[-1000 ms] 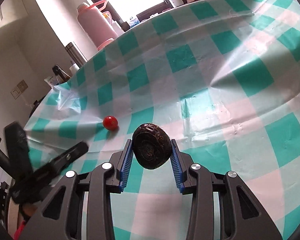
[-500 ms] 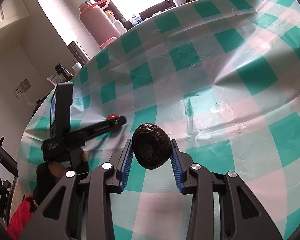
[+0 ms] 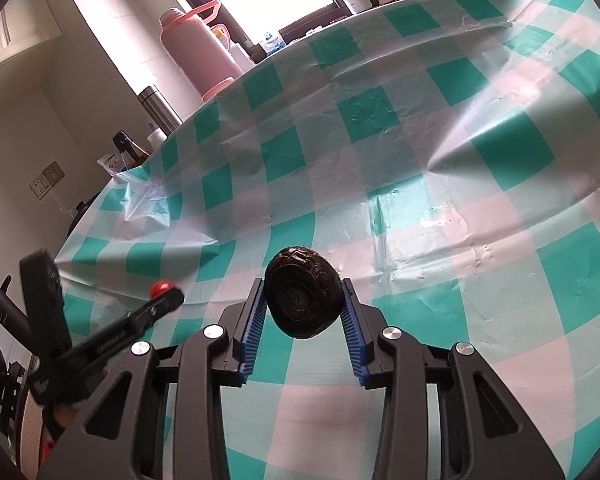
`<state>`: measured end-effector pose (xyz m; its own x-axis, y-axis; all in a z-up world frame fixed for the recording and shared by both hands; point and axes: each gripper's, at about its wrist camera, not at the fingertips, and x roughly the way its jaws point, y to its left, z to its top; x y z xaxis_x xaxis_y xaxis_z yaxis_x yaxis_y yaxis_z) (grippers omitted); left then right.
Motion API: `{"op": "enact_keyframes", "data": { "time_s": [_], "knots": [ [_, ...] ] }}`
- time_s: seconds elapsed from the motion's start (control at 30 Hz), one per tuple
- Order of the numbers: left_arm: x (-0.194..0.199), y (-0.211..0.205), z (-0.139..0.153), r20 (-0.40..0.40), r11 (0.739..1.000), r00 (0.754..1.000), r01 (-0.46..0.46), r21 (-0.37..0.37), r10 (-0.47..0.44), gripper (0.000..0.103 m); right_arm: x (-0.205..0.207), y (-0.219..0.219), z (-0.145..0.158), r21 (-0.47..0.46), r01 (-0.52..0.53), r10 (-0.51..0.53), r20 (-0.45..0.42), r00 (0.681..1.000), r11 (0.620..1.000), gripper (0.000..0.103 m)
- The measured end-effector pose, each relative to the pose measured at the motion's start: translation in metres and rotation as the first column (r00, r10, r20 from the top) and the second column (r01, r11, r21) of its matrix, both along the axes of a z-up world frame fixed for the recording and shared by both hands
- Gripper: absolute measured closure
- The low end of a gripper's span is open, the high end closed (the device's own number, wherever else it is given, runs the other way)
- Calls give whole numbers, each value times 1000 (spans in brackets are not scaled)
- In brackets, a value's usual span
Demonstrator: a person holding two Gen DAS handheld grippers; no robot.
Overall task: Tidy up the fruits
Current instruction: 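Grasp the dark plum with the right tool while the left tool grasps the red tomato, then lift and carry the dark plum and red tomato with both tools over the box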
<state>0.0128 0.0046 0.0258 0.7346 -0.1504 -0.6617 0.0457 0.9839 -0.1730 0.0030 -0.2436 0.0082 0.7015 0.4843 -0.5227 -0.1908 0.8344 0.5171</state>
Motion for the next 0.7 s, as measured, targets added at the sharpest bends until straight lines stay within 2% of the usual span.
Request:
{"op": "enact_keyframes", "data": {
  "time_s": [0.13,0.33,0.47,0.7],
  "knots": [
    [-20,-2,7,52,999,999,4,34,-6,62,0,-1,1,-5,6,-6,-4,1000,1000,65],
    [-30,0,8,53,1000,998,18,15,-19,62,-9,-1,2,-22,25,-25,-8,1000,999,65],
    [-33,-2,8,61,999,998,22,33,-24,62,-29,-2,2,9,21,-21,-9,1000,1000,65],
    [-46,-8,12,88,998,995,42,50,-47,62,-67,9,8,-71,-17,18,12,1000,997,65]
  ]
}}
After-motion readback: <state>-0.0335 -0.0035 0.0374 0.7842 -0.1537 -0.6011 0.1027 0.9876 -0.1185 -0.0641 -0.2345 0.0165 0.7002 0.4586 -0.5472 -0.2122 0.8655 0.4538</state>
